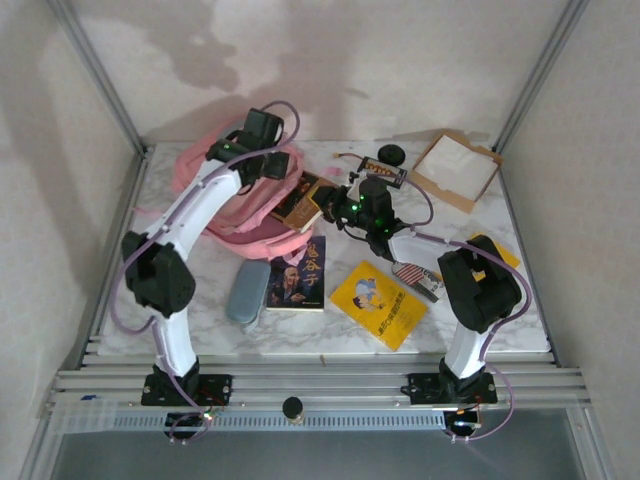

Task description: Pack books, pencil case, and school supplies into a backpack

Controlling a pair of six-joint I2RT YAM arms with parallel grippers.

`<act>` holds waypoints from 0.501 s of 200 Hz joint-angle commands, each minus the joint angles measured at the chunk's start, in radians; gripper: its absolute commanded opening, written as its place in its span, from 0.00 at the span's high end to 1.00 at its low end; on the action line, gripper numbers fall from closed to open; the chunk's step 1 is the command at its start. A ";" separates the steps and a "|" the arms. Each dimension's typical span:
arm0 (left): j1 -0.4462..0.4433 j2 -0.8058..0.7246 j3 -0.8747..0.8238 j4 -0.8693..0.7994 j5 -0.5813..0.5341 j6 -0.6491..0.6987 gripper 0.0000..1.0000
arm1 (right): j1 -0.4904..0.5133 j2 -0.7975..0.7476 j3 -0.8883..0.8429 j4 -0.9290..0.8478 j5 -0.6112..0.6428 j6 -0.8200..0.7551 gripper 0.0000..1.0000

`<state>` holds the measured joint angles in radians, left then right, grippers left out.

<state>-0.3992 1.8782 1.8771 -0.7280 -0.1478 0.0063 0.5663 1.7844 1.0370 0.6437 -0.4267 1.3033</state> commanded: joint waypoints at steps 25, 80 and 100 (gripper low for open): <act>-0.006 -0.330 -0.390 0.104 0.021 -0.044 0.32 | -0.012 -0.013 0.083 0.179 -0.044 -0.004 1.00; -0.011 -0.474 -0.709 0.242 0.068 -0.006 0.30 | -0.013 -0.022 0.099 0.155 -0.046 -0.016 1.00; -0.014 -0.435 -0.723 0.272 0.104 0.014 0.32 | -0.013 -0.022 0.098 0.156 -0.050 -0.013 1.00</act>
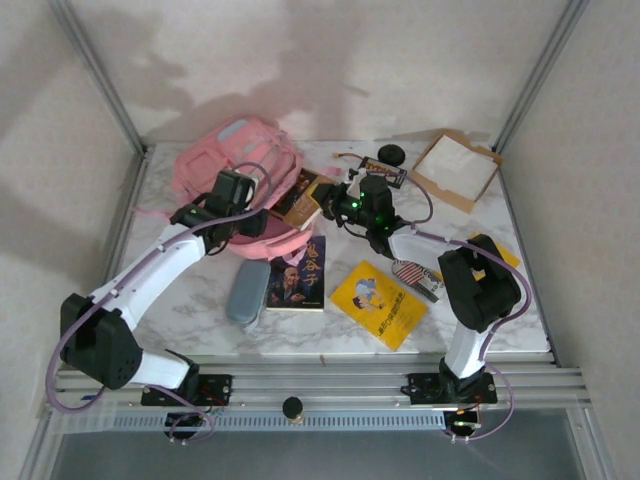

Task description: Pack books, pencil case, and school supplies into a backpack

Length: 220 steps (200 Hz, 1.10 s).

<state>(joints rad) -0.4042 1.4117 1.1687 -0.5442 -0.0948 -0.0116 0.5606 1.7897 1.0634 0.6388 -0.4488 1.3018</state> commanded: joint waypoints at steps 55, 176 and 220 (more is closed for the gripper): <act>-0.013 0.082 -0.009 0.151 -0.110 0.046 0.65 | -0.006 -0.039 0.078 0.139 -0.017 -0.024 1.00; -0.010 0.081 0.256 0.136 -0.209 0.097 1.00 | 0.001 -0.133 -0.075 0.027 0.012 -0.094 1.00; -0.007 0.124 0.395 0.071 -0.199 0.107 1.00 | 0.049 -0.035 -0.013 0.079 0.036 -0.085 1.00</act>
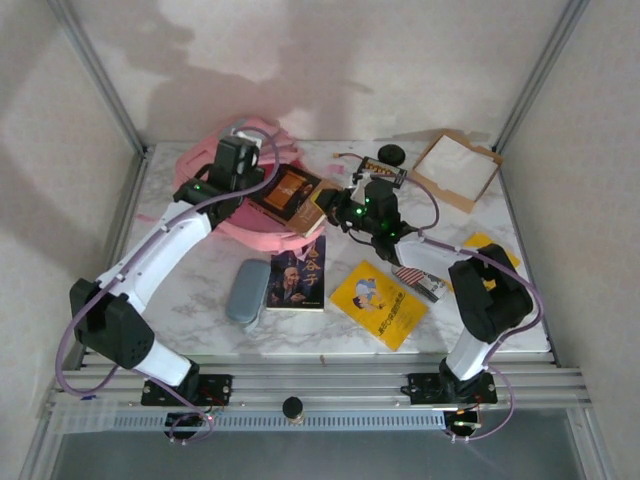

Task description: Pack books, pencil case, and school supplies into a backpack

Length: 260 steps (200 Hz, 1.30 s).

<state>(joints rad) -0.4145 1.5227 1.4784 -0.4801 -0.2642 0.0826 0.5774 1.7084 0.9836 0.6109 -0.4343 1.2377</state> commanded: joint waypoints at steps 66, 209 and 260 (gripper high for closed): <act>0.003 0.014 0.083 -0.008 0.038 0.021 1.00 | 0.051 0.370 0.411 0.149 0.081 0.090 1.00; 0.008 -0.007 0.037 0.087 0.181 0.040 1.00 | 0.113 0.858 1.030 -0.073 0.210 0.094 0.98; 0.019 -0.006 0.031 0.085 0.163 0.040 1.00 | 0.143 0.936 1.180 -0.238 0.249 -0.001 0.59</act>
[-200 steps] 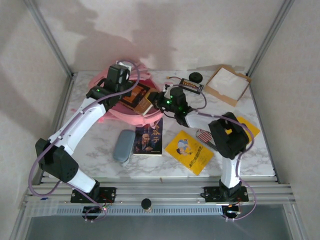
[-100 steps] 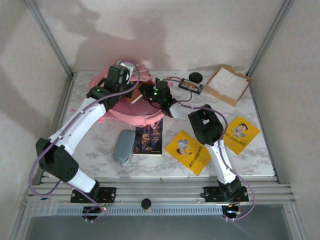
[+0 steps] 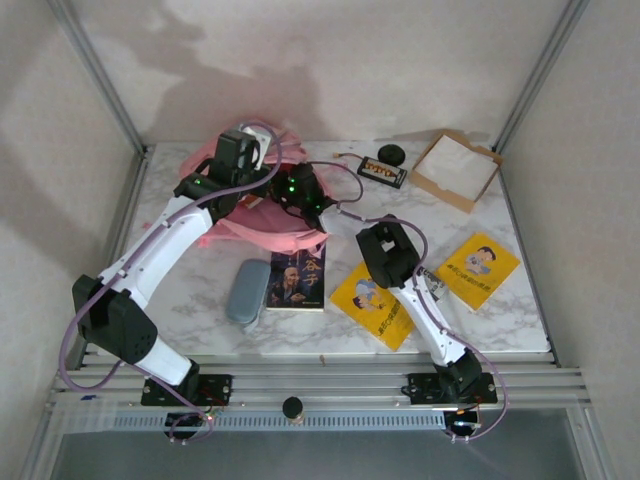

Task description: Pack books, pencil case, and school supplies into a backpack

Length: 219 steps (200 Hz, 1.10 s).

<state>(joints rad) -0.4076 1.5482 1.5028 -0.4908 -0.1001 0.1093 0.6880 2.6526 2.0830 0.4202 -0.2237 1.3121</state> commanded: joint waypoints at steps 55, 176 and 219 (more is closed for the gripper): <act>0.054 -0.036 0.018 0.086 -0.039 -0.008 1.00 | 0.041 -0.222 -0.103 -0.152 0.079 -0.238 0.20; 0.104 -0.009 0.028 0.086 -0.159 -0.107 1.00 | 0.024 -1.048 -0.889 -0.463 0.069 -0.536 0.01; 0.111 -0.021 -0.051 0.094 -0.130 -0.151 1.00 | 0.013 -1.219 -1.077 -0.585 0.010 -0.512 0.01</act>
<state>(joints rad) -0.3180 1.5475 1.4918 -0.4644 -0.1802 0.0109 0.7063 1.4754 1.0733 -0.0372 -0.1715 0.8215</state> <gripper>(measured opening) 0.038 0.987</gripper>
